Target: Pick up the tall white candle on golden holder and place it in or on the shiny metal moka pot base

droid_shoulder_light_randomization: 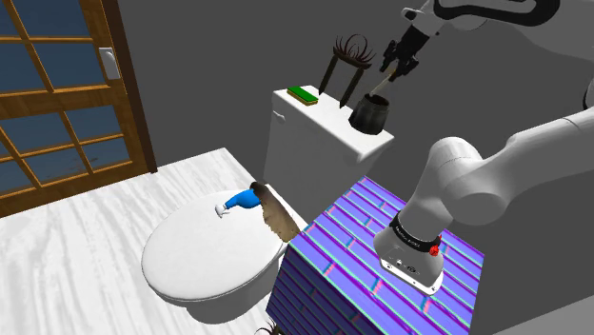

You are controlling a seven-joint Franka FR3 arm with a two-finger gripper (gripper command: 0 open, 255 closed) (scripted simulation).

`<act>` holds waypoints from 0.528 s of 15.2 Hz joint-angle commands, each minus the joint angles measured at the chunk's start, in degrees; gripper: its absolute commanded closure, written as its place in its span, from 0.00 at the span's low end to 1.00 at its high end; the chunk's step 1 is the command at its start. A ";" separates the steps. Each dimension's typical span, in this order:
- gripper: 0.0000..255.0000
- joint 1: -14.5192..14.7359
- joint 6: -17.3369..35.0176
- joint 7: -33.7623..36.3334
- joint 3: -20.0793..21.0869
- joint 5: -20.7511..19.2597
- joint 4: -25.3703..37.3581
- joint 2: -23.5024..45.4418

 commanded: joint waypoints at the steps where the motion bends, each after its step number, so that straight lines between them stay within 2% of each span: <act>1: 0.00 0.09 -2.45 0.25 -1.51 4.46 -0.35 -0.08; 4: 0.00 -1.42 -2.99 0.46 -0.21 4.08 -1.45 -1.29; 5: 0.00 -0.13 -3.07 0.35 -1.14 4.26 -0.20 -0.58; 8: 0.00 -0.33 -8.54 -0.37 0.66 5.55 5.27 -0.18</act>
